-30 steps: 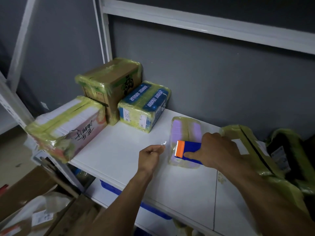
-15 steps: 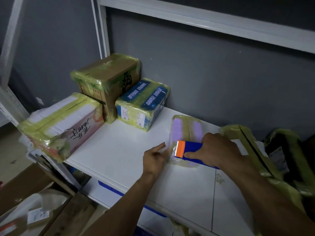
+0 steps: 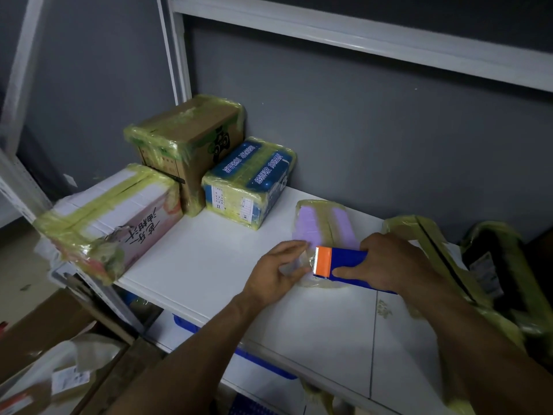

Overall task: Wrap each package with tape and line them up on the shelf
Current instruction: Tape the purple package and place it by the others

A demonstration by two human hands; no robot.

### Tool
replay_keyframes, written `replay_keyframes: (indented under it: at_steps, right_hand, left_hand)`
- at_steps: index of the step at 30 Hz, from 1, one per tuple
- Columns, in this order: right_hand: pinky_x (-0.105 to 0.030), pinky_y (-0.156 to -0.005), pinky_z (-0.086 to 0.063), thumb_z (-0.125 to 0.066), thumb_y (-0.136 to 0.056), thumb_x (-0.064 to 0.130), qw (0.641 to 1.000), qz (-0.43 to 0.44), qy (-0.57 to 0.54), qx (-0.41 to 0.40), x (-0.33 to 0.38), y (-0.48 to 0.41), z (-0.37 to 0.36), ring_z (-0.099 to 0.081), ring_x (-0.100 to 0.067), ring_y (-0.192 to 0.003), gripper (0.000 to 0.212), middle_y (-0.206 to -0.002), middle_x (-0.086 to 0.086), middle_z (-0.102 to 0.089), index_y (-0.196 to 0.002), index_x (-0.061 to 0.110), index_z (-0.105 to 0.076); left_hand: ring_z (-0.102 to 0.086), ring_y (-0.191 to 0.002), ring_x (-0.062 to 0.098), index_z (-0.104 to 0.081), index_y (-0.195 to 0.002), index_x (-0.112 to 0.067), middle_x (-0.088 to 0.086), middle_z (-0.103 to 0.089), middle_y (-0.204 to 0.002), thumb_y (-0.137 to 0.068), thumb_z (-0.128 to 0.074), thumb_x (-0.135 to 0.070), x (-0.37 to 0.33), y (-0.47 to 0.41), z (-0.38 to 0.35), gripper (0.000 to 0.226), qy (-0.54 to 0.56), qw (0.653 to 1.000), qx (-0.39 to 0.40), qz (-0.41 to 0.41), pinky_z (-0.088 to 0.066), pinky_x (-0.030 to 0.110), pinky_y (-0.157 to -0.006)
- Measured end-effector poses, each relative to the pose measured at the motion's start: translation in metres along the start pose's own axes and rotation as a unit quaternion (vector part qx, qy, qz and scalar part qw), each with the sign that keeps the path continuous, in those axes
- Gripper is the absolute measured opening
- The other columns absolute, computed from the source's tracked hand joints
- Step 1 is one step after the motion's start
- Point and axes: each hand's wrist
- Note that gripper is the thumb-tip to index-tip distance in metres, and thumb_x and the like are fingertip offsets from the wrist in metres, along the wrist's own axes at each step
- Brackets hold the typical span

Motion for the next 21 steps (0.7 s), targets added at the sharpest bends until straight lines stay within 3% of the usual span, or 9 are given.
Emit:
replay_keyframes:
  at_steps: [3,5,10,16,21]
  right_hand:
    - [-0.037,-0.075,-0.062,-0.070,-0.055,0.091,1.000,0.000,-0.013,0.001,-0.005,0.002,-0.003,-0.066,-0.016,-0.079,0.075,-0.088,0.007,-0.066,-0.092,0.027,-0.059]
    - [-0.038,-0.076,-0.062,-0.070,-0.054,0.092,1.000,-0.002,-0.021,-0.003,-0.007,0.003,-0.005,-0.066,-0.016,-0.080,0.077,-0.089,0.008,-0.066,-0.094,0.027,-0.059]
    - [-0.034,-0.075,-0.061,-0.074,-0.054,0.090,0.999,-0.010,-0.045,0.001,-0.012,0.004,-0.005,-0.066,-0.014,-0.083,0.077,-0.092,0.009,-0.066,-0.097,0.029,-0.057]
    - [-0.034,-0.076,-0.061,-0.074,-0.054,0.090,1.000,-0.001,-0.004,-0.009,-0.024,0.008,0.003,-0.065,-0.013,-0.080,0.078,-0.092,0.008,-0.066,-0.095,0.026,-0.057]
    - [-0.024,-0.060,-0.047,-0.076,-0.057,0.087,1.000,-0.011,0.011,-0.014,-0.025,0.011,0.006,-0.057,-0.008,-0.072,0.074,-0.078,0.012,-0.054,-0.093,0.027,-0.052]
  left_hand:
    - [-0.041,-0.140,0.001,-0.060,-0.140,-0.021,-0.010,-0.054,-0.148,-0.090,-0.074,-0.034,0.001,-0.012,0.005,0.053,-0.101,0.993,0.019,-0.057,-0.042,0.018,-0.109]
    - [-0.043,-0.139,-0.002,-0.065,-0.135,-0.023,-0.014,-0.058,-0.143,-0.088,-0.076,-0.040,0.000,-0.017,0.006,0.051,-0.125,0.990,0.013,-0.063,-0.043,0.022,-0.111]
    - [-0.054,-0.131,0.002,-0.071,-0.125,-0.020,-0.011,-0.066,-0.134,-0.082,-0.081,-0.043,0.002,-0.018,0.008,0.049,-0.140,0.987,-0.007,-0.077,-0.052,0.032,-0.105]
    - [-0.055,-0.129,0.004,-0.071,-0.125,-0.019,-0.009,-0.066,-0.135,-0.082,-0.080,-0.047,0.006,-0.015,0.013,0.052,-0.165,0.982,-0.022,-0.092,-0.052,0.029,-0.104]
    - [-0.055,-0.130,0.005,-0.066,-0.132,-0.019,-0.007,-0.063,-0.139,-0.087,-0.068,-0.058,0.002,-0.012,0.006,0.059,-0.204,0.973,-0.004,-0.105,-0.053,0.027,-0.101]
Point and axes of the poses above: each hand's wrist, its own y-axis away from the middle knuckle, its own z-axis out of the back of the hand, x = y × z
